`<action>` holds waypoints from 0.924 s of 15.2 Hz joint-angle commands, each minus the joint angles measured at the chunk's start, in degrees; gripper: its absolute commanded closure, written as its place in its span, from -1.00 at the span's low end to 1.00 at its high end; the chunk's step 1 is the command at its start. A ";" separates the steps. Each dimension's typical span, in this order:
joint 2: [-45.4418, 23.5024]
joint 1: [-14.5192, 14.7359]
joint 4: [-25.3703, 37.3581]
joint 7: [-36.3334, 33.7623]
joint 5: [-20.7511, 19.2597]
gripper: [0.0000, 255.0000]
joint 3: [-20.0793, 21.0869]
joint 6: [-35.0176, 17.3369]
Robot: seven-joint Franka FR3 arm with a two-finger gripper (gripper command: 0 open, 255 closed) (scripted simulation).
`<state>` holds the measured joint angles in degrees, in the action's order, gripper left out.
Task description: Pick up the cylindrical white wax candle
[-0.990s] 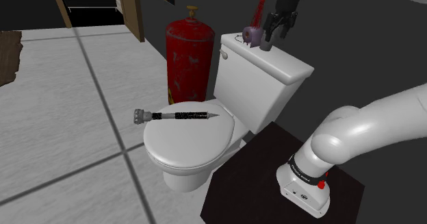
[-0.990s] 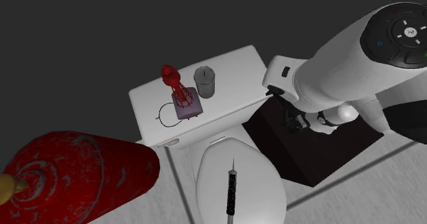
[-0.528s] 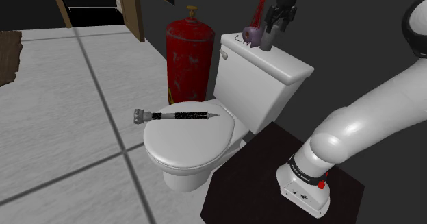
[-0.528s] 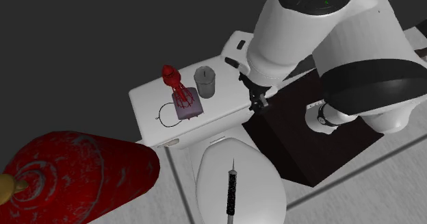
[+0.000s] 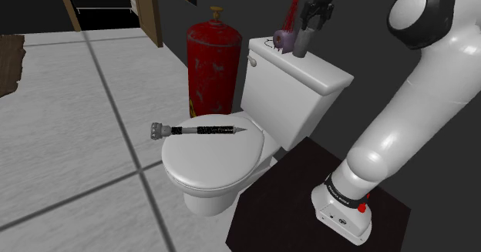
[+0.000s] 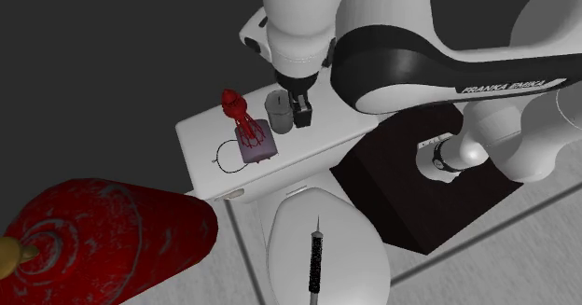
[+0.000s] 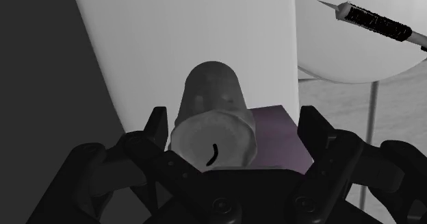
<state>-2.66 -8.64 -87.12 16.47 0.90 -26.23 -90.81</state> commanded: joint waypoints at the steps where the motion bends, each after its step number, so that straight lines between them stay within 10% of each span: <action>1: -4.94 -1.46 5.99 1.62 2.73 -1.00 -1.07 1.56; 10: -3.19 -0.96 -2.01 1.16 1.90 -1.00 -0.69 -4.89; 11: -3.01 -0.94 -2.31 1.17 1.81 1.00 -0.70 -5.03; 14: -2.99 -0.93 -2.29 1.15 1.80 1.00 -0.69 -5.00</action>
<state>-5.58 -9.58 -89.31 17.63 2.70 -26.94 -95.83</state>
